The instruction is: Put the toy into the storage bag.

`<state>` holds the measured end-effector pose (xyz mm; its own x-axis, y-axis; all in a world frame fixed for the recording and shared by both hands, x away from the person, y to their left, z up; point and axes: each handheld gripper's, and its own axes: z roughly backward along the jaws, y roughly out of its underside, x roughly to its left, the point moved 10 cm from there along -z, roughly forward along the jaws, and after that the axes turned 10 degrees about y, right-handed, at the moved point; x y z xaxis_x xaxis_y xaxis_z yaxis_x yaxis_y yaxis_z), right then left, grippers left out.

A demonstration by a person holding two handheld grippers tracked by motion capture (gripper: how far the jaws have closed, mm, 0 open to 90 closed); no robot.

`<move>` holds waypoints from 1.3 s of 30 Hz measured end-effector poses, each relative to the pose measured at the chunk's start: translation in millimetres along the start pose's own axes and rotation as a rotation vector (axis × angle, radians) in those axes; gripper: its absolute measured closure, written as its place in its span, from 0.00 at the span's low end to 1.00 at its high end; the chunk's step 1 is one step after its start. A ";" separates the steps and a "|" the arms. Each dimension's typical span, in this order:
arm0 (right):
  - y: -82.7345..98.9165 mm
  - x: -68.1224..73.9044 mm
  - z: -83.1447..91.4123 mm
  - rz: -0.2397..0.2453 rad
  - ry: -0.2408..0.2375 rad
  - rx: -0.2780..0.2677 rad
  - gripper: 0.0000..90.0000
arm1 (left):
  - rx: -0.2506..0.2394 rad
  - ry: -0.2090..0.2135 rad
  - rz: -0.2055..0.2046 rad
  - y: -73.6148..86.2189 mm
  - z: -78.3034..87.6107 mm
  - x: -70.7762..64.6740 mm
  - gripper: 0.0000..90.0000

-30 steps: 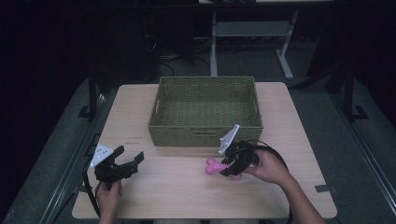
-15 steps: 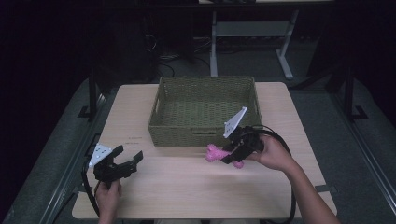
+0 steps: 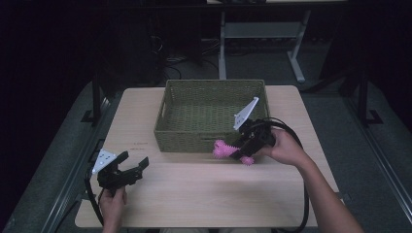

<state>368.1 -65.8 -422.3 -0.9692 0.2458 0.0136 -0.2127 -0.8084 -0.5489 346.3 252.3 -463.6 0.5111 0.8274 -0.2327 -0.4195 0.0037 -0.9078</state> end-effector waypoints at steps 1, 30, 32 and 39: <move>-1.7 -0.5 1.5 -0.001 -0.003 -0.003 0.65 | -0.001 -0.001 0.000 -0.1 0.1 0.3 0.14; -28.3 -35.2 28.7 -0.023 -0.033 -0.031 0.65 | -0.002 -0.002 0.012 0.2 0.1 3.0 0.14; -29.6 -37.6 27.9 -0.020 -0.029 -0.023 0.65 | -0.003 -0.003 0.014 0.1 0.2 3.4 0.14; -34.2 -47.1 29.2 -0.022 -0.035 -0.015 0.65 | -0.004 -0.005 0.013 0.0 0.4 3.9 0.14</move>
<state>417.5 -65.3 -379.8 -0.9681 0.2445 0.0548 -0.2325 -0.7950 -0.5603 348.0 255.8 -464.4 0.5015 0.8304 -0.2429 -0.4235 -0.0092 -0.9059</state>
